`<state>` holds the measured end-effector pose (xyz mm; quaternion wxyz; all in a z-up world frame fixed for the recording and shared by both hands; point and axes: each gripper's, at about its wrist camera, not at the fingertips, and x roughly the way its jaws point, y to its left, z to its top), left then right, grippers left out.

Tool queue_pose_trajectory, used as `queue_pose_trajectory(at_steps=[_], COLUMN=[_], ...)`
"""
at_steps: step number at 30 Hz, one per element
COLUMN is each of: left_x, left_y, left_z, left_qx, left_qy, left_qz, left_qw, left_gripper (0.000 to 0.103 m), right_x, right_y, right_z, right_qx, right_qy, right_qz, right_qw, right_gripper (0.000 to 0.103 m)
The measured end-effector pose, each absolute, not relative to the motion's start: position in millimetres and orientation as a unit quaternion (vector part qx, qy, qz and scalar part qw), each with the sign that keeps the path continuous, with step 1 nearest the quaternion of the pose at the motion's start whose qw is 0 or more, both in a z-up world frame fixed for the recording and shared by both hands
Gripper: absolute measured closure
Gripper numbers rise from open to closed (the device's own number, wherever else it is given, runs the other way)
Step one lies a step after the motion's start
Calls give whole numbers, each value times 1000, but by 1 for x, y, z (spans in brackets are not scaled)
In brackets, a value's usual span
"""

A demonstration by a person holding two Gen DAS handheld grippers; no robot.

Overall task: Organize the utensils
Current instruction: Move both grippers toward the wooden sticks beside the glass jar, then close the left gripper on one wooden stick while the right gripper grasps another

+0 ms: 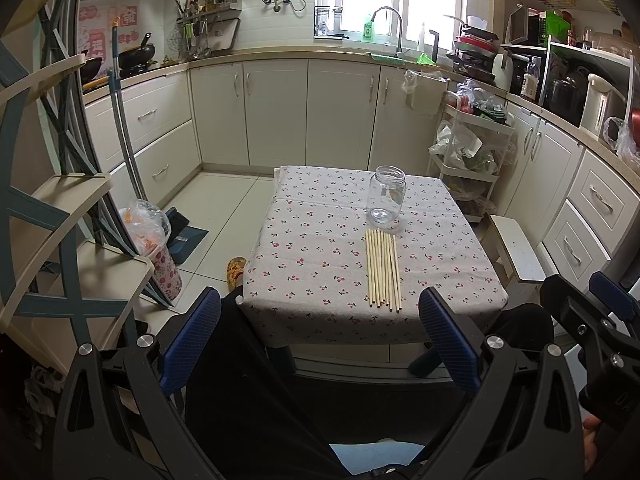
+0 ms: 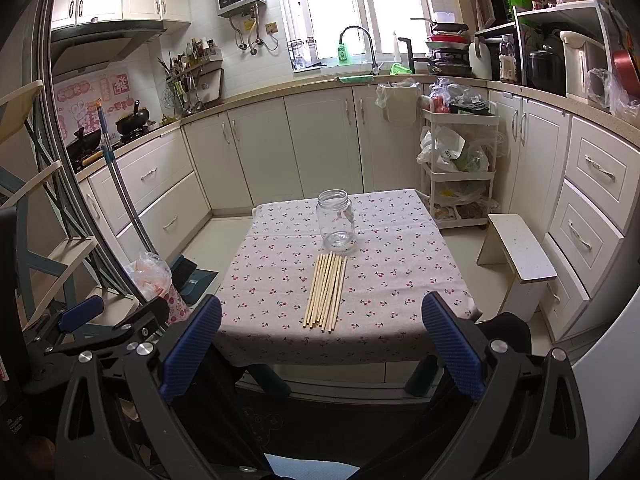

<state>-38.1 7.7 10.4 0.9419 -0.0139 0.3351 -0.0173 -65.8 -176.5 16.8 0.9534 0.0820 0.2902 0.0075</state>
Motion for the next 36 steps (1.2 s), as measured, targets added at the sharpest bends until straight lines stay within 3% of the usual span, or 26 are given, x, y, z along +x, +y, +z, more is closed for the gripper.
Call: queue_pose_trajectory(at_steps=[18, 33, 35, 36], left_x=[-34, 79, 96, 105], left_y=[3, -27, -33, -35], left_z=[7, -62, -73, -78], left_qx=[-12, 10, 14, 15], left_qy=[341, 422, 430, 432], left_qz=[-25, -38, -43, -44], left_qw=[940, 906, 902, 901], left_gripper=[8, 8, 8, 8], right_x=[-65, 33, 51, 60], right_y=[-177, -217, -221, -222], right_z=[16, -43, -55, -62], right_qx=[79, 115, 111, 110], right_qy=[289, 337, 349, 355], right_qz=[8, 15, 19, 20], right_qw=[954, 934, 930, 928], right_gripper=[7, 7, 11, 18])
